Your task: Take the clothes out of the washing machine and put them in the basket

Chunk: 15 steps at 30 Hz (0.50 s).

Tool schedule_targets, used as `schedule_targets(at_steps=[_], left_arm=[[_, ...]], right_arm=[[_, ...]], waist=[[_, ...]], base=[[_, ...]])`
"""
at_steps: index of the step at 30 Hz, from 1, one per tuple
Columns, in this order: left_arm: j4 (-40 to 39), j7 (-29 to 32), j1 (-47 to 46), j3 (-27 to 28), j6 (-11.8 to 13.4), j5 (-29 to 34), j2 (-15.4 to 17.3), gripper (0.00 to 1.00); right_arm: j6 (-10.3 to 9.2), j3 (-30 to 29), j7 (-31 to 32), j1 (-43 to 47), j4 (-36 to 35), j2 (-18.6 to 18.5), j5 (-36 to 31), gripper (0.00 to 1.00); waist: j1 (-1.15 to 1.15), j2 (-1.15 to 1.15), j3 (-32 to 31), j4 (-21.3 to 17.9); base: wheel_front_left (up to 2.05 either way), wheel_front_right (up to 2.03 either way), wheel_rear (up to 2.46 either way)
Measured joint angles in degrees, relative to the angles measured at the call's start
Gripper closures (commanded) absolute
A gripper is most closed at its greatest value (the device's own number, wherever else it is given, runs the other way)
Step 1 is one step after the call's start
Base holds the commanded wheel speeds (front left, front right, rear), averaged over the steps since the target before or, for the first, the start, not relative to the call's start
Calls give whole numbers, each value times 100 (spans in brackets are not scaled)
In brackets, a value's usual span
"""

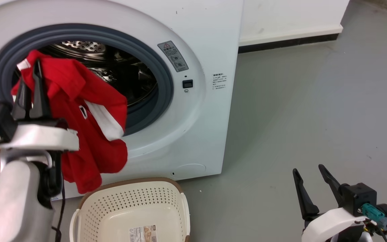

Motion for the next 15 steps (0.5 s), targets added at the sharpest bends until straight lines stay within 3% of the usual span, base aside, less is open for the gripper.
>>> schedule_targets(at_steps=[8,15], left_arm=[[-1552,455,1274,-134,467,58,-108,100],[-1907,761,2199,-435,643,-8,-315,100]], right_arm=[[0,11,104,168,-133,-1,-15,0],[0,37,161,185,-246,0,-48,0]], waist=[[0,0,-139,168],[1,0,-55,206]], base=[[0,0,0],[0,0,0]])
